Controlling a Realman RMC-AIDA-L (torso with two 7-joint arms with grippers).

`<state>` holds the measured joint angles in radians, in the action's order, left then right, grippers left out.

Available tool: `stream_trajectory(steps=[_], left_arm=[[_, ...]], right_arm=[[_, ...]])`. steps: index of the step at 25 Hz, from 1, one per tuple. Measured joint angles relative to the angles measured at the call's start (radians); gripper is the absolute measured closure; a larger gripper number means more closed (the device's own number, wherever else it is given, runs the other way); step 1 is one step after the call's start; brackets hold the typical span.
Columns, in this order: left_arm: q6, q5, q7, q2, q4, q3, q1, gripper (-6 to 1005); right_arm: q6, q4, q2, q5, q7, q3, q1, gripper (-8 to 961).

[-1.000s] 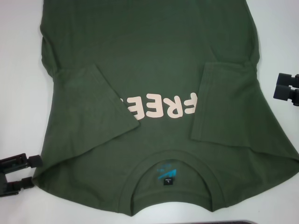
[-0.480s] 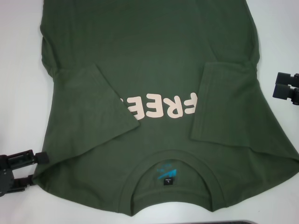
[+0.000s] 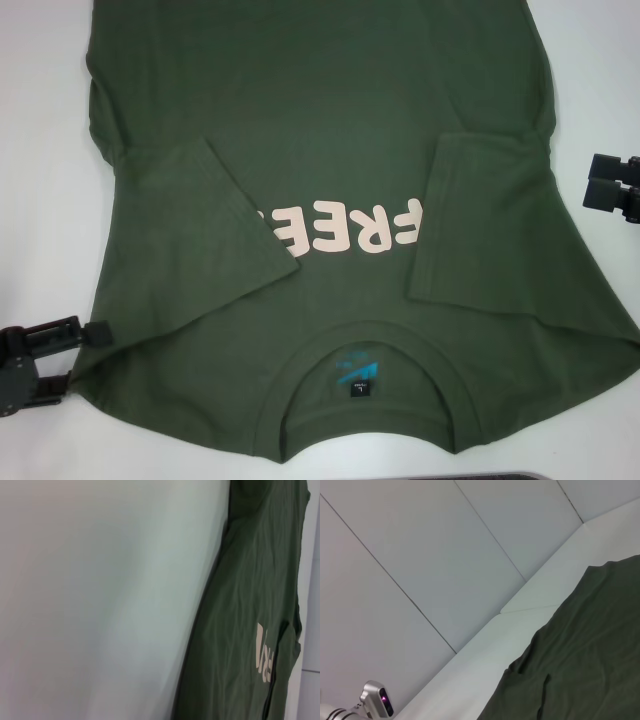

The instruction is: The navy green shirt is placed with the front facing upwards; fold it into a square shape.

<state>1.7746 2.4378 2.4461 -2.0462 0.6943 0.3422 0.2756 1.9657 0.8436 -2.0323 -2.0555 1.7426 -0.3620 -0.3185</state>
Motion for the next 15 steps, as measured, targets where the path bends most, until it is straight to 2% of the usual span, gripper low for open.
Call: stream_trajectory(steps=[7,13,15], left_arm=[[-0.019,0.035,-0.006,-0.002,-0.044,-0.003,0.033,138],[-0.015,0.020,-0.025,-0.009,-0.012,-0.005,0.029,163],[-0.012,0.027,-0.026,-0.010,-0.009,0.000,0.030,242]], right_arm=[[0.002,0.000,0.000,0.000,0.000,0.000,-0.001,41],[0.002,-0.011,0.000,0.000,0.002,0.000,-0.001,41],[0.002,-0.013,0.001,0.000,0.007,0.001,-0.001,41]])
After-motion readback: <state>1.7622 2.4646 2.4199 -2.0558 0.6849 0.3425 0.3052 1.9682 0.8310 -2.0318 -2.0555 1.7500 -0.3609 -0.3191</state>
